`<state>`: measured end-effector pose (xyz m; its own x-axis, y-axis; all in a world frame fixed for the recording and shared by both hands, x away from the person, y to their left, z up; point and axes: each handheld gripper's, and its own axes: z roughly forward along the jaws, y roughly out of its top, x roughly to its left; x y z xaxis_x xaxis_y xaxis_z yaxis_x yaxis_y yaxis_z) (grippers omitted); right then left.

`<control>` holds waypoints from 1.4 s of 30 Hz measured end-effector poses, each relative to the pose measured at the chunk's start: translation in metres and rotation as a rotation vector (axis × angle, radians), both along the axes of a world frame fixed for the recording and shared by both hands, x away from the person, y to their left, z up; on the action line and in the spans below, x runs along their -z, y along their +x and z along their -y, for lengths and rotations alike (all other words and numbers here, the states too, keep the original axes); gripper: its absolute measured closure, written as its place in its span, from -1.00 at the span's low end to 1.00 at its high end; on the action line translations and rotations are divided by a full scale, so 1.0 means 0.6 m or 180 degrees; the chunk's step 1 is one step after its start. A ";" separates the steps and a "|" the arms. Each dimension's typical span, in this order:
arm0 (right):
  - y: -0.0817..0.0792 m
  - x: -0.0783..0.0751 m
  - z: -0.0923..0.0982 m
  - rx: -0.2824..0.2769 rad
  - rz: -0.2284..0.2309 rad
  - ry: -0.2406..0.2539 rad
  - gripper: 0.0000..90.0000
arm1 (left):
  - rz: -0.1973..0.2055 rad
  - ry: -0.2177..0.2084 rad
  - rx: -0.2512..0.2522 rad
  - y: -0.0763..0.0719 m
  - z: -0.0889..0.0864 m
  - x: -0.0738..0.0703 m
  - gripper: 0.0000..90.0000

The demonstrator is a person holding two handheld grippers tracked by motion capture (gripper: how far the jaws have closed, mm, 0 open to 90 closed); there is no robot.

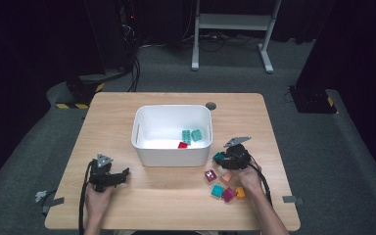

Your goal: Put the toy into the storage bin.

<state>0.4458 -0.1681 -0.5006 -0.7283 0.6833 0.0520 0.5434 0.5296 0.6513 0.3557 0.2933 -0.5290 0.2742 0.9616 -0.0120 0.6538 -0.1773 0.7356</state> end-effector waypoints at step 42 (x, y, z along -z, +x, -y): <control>-0.022 -0.080 0.047 0.0391 0.0297 0.0670 0.31 | -0.0001 -0.0001 0.0000 0.000 0.000 0.000 -0.67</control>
